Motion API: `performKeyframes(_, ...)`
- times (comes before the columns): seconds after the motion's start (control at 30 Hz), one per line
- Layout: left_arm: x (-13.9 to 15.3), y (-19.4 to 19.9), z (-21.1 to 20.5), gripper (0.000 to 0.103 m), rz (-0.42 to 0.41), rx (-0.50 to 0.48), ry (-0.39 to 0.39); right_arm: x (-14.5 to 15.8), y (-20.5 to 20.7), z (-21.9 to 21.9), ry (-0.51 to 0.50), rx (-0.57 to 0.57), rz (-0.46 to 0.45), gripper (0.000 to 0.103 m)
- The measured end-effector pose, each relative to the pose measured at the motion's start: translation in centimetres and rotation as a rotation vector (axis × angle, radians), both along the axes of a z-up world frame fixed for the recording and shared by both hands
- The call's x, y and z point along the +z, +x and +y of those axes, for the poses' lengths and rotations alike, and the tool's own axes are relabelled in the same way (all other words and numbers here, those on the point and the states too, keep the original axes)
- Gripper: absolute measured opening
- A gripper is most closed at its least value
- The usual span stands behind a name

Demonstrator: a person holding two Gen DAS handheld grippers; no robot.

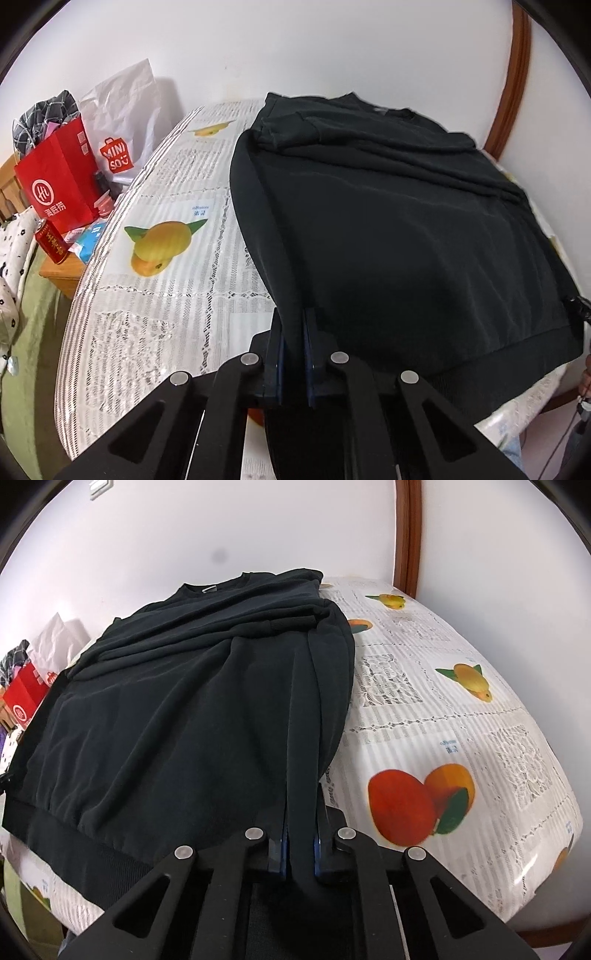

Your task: Fold small clothes

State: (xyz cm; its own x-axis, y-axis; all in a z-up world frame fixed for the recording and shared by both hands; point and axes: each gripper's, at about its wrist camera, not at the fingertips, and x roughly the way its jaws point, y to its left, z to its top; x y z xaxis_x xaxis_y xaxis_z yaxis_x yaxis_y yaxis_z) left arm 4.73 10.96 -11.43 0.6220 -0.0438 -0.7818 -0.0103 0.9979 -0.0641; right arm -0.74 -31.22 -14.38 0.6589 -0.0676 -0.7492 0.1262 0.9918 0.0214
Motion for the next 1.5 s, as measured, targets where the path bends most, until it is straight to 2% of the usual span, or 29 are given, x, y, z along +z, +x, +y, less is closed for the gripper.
performKeyframes(0.27,3.3,-2.2,0.8,0.008,-0.052,-0.038,-0.076,2.1,-3.0,-0.4,0.013,0.025,-0.036,0.009)
performKeyframes(0.4,5.3,-3.5,0.7,0.008,-0.117,-0.086,-0.129,3.7,-4.5,-1.2,0.027,0.021,-0.084,0.008)
performKeyframes(0.63,8.2,-2.5,1.1,0.008,-0.222,-0.046,-0.159,7.3,-4.6,-2.2,0.035,0.023,-0.166,0.008)
performKeyframes(0.83,9.5,0.0,0.9,0.008,-0.262,-0.011,-0.163,9.8,-2.7,-2.8,0.056,0.029,-0.236,0.008)
performKeyframes(1.1,10.6,4.1,0.0,0.008,-0.294,0.039,-0.119,12.2,2.0,-3.5,0.092,0.032,-0.3,0.008)
performKeyframes(1.5,9.5,11.8,-1.0,0.008,-0.252,0.079,-0.065,12.1,10.5,-3.7,0.102,0.028,-0.28,0.008)
